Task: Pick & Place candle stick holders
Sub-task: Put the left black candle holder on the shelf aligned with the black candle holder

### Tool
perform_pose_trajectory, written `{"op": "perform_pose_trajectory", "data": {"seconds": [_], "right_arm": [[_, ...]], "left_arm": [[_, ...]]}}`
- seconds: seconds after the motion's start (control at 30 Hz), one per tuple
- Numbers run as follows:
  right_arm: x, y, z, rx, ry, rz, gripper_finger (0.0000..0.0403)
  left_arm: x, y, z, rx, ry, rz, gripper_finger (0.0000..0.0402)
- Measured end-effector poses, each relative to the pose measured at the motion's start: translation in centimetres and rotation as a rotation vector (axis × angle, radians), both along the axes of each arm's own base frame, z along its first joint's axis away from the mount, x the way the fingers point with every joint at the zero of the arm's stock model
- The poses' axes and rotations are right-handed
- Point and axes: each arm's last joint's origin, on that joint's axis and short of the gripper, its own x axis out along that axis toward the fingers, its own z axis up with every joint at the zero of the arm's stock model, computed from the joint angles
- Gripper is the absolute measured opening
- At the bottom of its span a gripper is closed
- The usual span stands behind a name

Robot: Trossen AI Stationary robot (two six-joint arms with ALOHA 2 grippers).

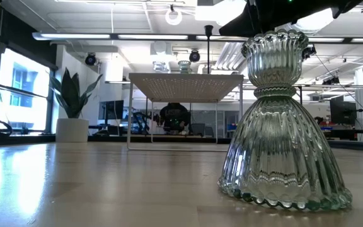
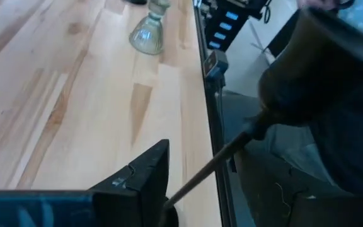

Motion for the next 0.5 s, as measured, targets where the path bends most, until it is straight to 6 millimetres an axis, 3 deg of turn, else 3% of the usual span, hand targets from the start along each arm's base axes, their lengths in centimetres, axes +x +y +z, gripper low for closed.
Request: {"op": "perform_pose_trajectory", "data": {"seconds": [0.33, 0.5], "right_arm": [[0.0, 0.0, 0.0, 0.000, 0.001, 0.000, 0.0000], [0.0, 0.0, 0.0, -0.002, 0.002, 0.000, 0.0000]], "left_arm": [[1.7, -0.5, 0.8, 0.037, -0.037, -0.089, 0.0169], [1.7, -0.4, 0.8, 0.042, -0.044, -0.080, 0.0115]]}}
